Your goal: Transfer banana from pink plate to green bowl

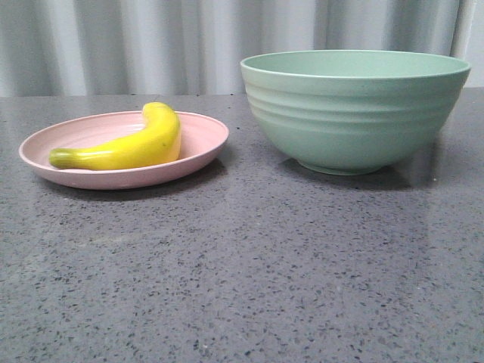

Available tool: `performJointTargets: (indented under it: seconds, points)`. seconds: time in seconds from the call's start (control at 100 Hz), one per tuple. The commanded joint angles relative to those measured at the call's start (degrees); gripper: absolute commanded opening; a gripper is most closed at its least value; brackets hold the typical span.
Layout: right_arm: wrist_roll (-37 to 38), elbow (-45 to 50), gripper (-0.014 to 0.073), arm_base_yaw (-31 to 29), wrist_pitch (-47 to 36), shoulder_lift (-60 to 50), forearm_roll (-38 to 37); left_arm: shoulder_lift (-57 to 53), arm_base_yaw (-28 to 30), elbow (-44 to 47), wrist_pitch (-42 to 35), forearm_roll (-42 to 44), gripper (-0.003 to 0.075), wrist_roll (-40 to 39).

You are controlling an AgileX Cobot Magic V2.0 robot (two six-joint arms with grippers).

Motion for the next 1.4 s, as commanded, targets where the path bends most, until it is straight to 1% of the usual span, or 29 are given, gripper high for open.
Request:
performJointTargets:
  seconds: [0.0, 0.34, 0.92, 1.06, 1.15, 1.27, 1.39]
  points:
    - [-0.46, 1.46, -0.0074, 0.19, -4.87, -1.11, 0.18, -1.86, 0.13, 1.42, -4.90, 0.00, -0.0018, -0.05]
    - [-0.46, 1.46, -0.0074, 0.19, -4.73, -1.11, -0.17, -1.86, 0.13, 1.42, -6.61, 0.00, -0.0019, -0.05]
    - [-0.46, 1.46, -0.0074, 0.19, -4.73, -1.11, -0.17, -1.86, 0.13, 1.42, -6.59, -0.53, -0.0018, -0.05]
    - [-0.46, 1.38, -0.0074, 0.19, -5.61, -1.11, -0.06, -1.86, 0.13, 1.15, -10.36, -2.53, -0.0019, -0.05]
    - [-0.46, 0.06, -0.0074, 0.19, -5.94, -1.01, 1.87, -1.58, 0.13, -0.73, -8.60, -2.57, -0.0019, -0.05]
    - [-0.46, -3.62, -0.0074, 0.19, -2.91, 0.36, 1.88, 0.26, 0.13, -5.35, -6.69, -4.19, -0.0019, -0.05]
    - [-0.46, -9.88, -0.0074, 0.19, 4.90, 4.02, 1.59, 3.85, 0.13, -11.34, -5.42, -3.90, -0.0019, -0.05]
